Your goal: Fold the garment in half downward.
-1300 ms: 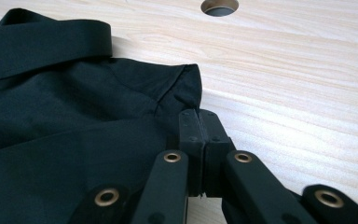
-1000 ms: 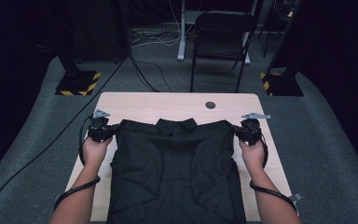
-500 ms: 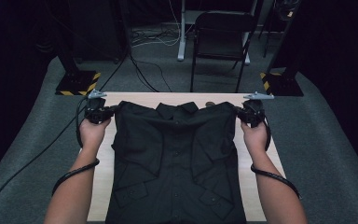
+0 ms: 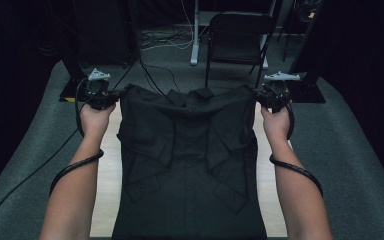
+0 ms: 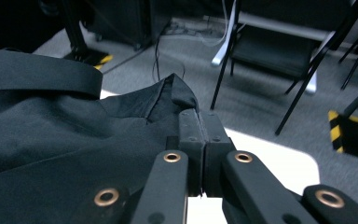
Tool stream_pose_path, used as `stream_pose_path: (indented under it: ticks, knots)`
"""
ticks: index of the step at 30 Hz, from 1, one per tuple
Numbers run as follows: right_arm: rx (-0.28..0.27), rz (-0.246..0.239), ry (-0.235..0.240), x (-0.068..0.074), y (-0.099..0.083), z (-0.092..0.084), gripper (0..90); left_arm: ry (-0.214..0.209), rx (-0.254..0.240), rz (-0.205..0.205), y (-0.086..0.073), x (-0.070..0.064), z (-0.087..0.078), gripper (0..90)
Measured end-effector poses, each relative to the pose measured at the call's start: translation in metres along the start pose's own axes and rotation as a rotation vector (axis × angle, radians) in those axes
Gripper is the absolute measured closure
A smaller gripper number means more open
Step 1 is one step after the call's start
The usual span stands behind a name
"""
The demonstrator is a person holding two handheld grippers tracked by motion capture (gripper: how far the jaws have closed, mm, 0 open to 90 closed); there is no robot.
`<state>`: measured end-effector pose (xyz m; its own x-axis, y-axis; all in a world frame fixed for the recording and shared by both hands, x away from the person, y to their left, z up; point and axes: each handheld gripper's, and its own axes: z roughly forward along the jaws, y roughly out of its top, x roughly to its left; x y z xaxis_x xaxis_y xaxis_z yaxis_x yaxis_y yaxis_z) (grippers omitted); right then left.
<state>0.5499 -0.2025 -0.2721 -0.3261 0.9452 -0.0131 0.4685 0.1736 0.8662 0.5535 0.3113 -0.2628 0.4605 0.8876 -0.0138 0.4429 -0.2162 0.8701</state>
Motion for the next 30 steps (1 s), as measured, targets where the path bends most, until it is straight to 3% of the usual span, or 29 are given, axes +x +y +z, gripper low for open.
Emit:
stream_pose_path:
  ticks: [4,7,16,30]
  knots:
    - [-0.067,-0.001,-0.01,0.001,0.015,-0.011,89.4,0.009,-0.056,0.008,0.01,-0.001,-0.008,88.5]
    - [-0.093,0.003,-0.004,0.002,0.017,-0.017,89.3,-0.002,-0.045,0.004,0.005,0.0,-0.007,88.5]
    - [-0.016,-0.001,0.03,0.002,-0.016,-0.007,89.3,-0.029,0.037,-0.01,-0.032,0.001,0.006,88.5]
    - [0.009,0.008,0.05,-0.002,-0.026,-0.01,89.3,-0.057,0.041,-0.01,-0.039,0.0,-0.002,88.5]
